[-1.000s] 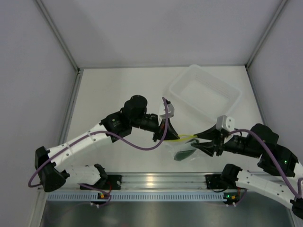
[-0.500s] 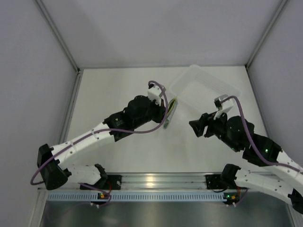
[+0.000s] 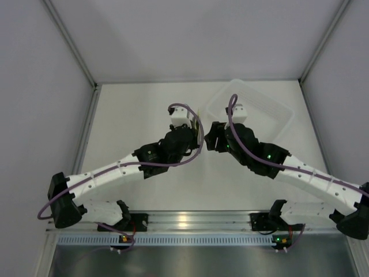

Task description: Open the zip-top bag and remove the fake food

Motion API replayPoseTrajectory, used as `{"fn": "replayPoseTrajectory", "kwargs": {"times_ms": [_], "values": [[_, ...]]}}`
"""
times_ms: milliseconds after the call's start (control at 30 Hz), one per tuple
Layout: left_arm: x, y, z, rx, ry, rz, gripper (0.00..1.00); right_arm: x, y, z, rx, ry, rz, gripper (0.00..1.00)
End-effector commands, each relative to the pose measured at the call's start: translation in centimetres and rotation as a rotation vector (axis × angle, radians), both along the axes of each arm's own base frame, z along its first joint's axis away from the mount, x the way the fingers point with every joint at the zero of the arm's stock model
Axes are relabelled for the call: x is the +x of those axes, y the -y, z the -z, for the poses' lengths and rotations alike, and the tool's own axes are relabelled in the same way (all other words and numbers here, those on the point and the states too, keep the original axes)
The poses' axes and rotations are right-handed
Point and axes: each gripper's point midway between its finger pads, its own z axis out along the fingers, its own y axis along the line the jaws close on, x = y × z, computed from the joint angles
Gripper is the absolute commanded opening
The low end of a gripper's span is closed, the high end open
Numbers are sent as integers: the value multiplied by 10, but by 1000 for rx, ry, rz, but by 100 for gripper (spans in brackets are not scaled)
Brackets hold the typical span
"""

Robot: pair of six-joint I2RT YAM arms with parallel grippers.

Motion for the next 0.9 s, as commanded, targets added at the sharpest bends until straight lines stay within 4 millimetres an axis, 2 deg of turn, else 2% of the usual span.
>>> {"fn": "replayPoseTrajectory", "kwargs": {"times_ms": [0, 300, 533, 700, 800, 867], "values": [[9, 3, -13, -48, 27, -78, 0, 9, -26, -51, 169, 75, -16, 59], [8, 19, -4, -57, 4, -28, 0, 18, -37, -46, 194, 64, -35, 58], [3, 25, -9, -92, 2, 11, 0, 35, -31, -21, 153, 40, 16, 53], [0, 30, -8, -103, -7, 44, 0, 47, -31, -17, 129, 43, 27, 51], [0, 28, -5, -97, -5, 36, 0, 56, -31, -6, 94, 25, 37, 47], [3, 24, -6, -88, 5, 13, 0, 60, -29, 1, 71, 15, 45, 38]]}}
